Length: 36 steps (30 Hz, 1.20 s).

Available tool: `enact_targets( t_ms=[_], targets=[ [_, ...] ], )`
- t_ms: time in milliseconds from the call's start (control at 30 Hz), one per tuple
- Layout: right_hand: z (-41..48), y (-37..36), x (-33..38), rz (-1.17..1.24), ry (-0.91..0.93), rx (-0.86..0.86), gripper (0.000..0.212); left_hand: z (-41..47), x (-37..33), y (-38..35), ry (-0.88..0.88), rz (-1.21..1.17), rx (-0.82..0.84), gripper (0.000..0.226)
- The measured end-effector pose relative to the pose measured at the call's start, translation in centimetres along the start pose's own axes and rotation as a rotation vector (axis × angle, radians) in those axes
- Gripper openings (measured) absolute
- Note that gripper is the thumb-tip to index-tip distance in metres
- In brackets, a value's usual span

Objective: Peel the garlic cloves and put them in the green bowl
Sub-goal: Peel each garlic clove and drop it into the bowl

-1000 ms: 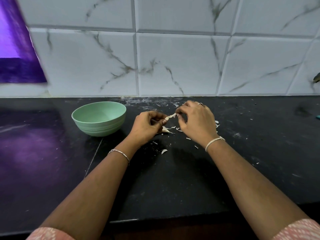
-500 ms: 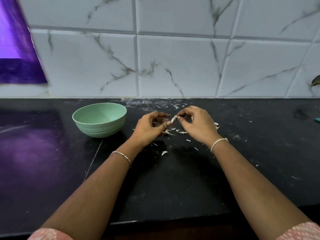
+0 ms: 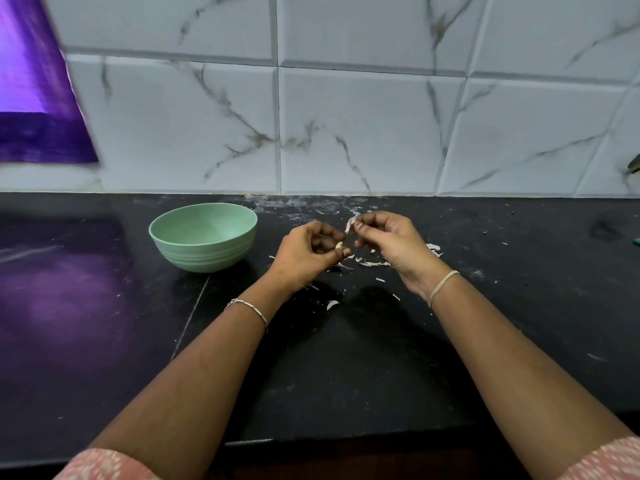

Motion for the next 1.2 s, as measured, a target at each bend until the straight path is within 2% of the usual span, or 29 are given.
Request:
enact_targets(
  t_ms=[100, 167, 200, 267, 300, 333, 467, 533, 633, 700, 767, 867, 933, 1067, 1200],
  targets=[
    [0.1, 0.4, -0.3, 0.197, -0.12, 0.017, 0.012, -0.1, 0.0, 0.1, 0.009, -0.021, -0.005, 0.019],
    [0.2, 0.8, -0.5, 0.109, -0.134, -0.012, 0.011, -0.2, -0.1, 0.0, 0.014, -0.048, 0.01, 0.015],
    [0.3, 1.4, -0.5, -0.114, -0.087, -0.056, 0.012, -0.2, -0.2, 0.0, 0.012, -0.054, 0.018, 0.012],
    [0.5, 2.9, -0.2, -0.794, 0.031, -0.173, 0.016, -0.4, -0.4, 0.0, 0.005, -0.052, 0.025, 0.005],
    [0.5, 3.7, 0.0, -1.018, 0.058, -0.234, 0.018, -0.5, -0.4, 0.0, 0.003, -0.047, 0.027, 0.002],
    [0.4, 4.6, 0.2, -1.114, 0.051, -0.284, 0.019, -0.5, -0.6, 0.1, -0.001, -0.038, 0.026, 0.002],
    [0.2, 6.8, -0.3, -1.14, -0.016, -0.375, 0.006, -0.3, -2.1, 1.3, -0.097, 0.132, -0.035, 0.008],
    [0.4, 6.8, -0.6, -1.134, -0.023, -0.402, 0.017, -0.4, -3.7, 2.4, -0.177, 0.225, -0.113, 0.008],
    [0.4, 6.7, -0.8, -1.097, -0.01, -0.409, 0.02, -1.2, -5.7, 4.5, -0.277, 0.279, -0.302, 0.008],
    [0.4, 6.4, -0.9, -1.067, 0.019, -0.384, 0.021, -1.7, -6.0, 6.6, -0.326, 0.4, -0.473, 0.009],
    [0.5, 5.9, -0.9, -1.058, 0.06, -0.337, 0.025, -2.1, -5.6, 8.8, -0.291, 0.559, -0.627, 0.014],
    [0.4, 4.4, -1.0, -1.01, 0.164, -0.236, 0.026, -2.7, -4.6, 11.2, -0.063, 0.781, -0.766, 0.02],
    [0.1, 2.8, -0.7, -0.971, 0.263, -0.108, 0.019, -3.0, -4.1, 11.7, 0.029, 0.836, -0.767, 0.025],
    [-0.6, -1.0, -1.0, -0.988, 0.348, 0.124, 0.016, -3.0, -3.9, 11.3, 0.087, 0.961, -0.696, 0.028],
    [-0.5, -2.6, -1.8, -1.093, 0.311, 0.225, 0.024, -2.8, -4.7, 9.9, -0.011, 1.032, -0.676, 0.028]
  ],
)
Point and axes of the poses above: each hand's wrist, its own z-axis towards the middle knuckle, its own y-axis out of the back of the hand, x = y × z, the point moved 4 cm from there along z, towards the middle knuckle, and after that the axes turned 2 degrees about -y, right-handed, at the moved point
